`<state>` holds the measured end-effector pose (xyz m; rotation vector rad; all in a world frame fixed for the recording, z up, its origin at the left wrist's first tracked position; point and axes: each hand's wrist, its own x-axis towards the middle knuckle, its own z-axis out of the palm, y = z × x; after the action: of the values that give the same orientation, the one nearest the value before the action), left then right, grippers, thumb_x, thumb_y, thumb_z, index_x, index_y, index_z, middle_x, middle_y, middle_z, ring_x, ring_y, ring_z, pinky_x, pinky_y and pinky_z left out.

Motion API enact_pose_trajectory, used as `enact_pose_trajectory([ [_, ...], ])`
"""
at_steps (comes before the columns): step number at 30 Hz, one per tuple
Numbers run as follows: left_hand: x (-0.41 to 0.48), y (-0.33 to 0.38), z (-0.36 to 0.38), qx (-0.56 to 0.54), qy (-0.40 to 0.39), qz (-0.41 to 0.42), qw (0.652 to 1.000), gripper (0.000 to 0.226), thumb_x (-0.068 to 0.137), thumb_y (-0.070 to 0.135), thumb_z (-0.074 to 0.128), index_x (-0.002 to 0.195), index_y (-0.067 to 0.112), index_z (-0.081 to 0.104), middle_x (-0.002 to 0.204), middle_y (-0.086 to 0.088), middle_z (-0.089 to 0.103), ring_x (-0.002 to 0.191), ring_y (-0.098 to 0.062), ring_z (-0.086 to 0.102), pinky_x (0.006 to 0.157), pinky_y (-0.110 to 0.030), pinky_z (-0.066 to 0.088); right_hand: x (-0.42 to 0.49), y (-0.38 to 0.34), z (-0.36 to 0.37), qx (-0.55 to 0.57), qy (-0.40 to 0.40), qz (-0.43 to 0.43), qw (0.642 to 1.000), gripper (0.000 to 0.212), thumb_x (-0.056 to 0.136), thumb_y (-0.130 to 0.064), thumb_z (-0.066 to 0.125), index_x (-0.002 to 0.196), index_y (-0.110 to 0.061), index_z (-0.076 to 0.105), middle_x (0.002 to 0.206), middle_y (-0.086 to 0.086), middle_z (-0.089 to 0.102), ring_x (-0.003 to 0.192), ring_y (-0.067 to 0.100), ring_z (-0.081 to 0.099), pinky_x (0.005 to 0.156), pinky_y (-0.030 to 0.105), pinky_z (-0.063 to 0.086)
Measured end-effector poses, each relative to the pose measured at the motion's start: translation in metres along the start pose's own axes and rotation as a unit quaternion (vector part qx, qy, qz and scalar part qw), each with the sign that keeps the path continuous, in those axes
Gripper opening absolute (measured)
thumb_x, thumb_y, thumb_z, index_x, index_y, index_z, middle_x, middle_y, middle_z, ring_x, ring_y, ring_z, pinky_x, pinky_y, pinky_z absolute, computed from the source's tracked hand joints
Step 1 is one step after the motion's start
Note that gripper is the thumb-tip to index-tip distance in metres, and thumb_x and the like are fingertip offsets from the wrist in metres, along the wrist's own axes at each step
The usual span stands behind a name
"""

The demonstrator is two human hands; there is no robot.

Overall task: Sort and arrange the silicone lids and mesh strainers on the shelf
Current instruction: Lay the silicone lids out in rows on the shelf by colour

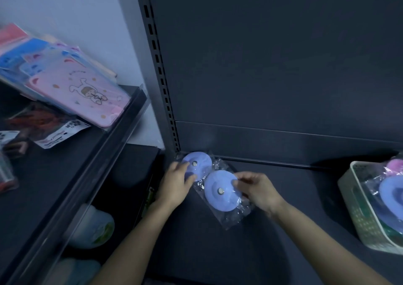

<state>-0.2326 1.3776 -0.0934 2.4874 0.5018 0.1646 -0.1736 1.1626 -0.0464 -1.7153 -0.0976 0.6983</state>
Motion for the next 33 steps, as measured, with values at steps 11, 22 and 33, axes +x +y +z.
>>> enact_pose_trajectory([
  [11, -0.011, -0.004, -0.02, -0.148, 0.053, -0.066, 0.985, 0.022, 0.083, 0.028, 0.069, 0.089, 0.007, 0.068, 0.084, -0.004, 0.057, 0.081, -0.02, 0.056, 0.078, -0.029, 0.046, 0.048, -0.019, 0.053, -0.192, -0.054, -0.083, 0.976, 0.007, 0.082, -0.008, 0.07, 0.087, -0.013, 0.073, 0.068, -0.013, 0.06, 0.059, -0.004, 0.05, 0.066, 0.017, 0.041],
  [22, -0.021, -0.01, -0.002, -0.089, 0.089, -0.13, 0.983, 0.033, 0.082, 0.024, 0.07, 0.065, 0.009, 0.046, 0.091, -0.021, 0.056, 0.086, -0.034, 0.053, 0.079, -0.036, 0.043, 0.015, 0.0, 0.056, -0.453, 0.013, -0.16, 0.877, 0.042, 0.089, -0.03, 0.058, 0.129, -0.019, 0.054, 0.134, 0.004, 0.046, 0.119, 0.027, 0.04, 0.102, 0.034, 0.038],
  [33, -0.021, 0.001, 0.005, -0.116, 0.106, -0.165, 0.974, 0.019, 0.092, 0.012, 0.053, 0.098, -0.006, 0.056, 0.112, -0.026, 0.052, 0.105, -0.038, 0.05, 0.091, -0.035, 0.035, 0.002, 0.027, 0.051, -0.542, -0.04, -0.168, 0.822, 0.068, 0.089, -0.049, 0.051, 0.148, -0.03, 0.023, 0.158, -0.001, 0.011, 0.146, 0.019, 0.004, 0.116, 0.039, 0.018],
])
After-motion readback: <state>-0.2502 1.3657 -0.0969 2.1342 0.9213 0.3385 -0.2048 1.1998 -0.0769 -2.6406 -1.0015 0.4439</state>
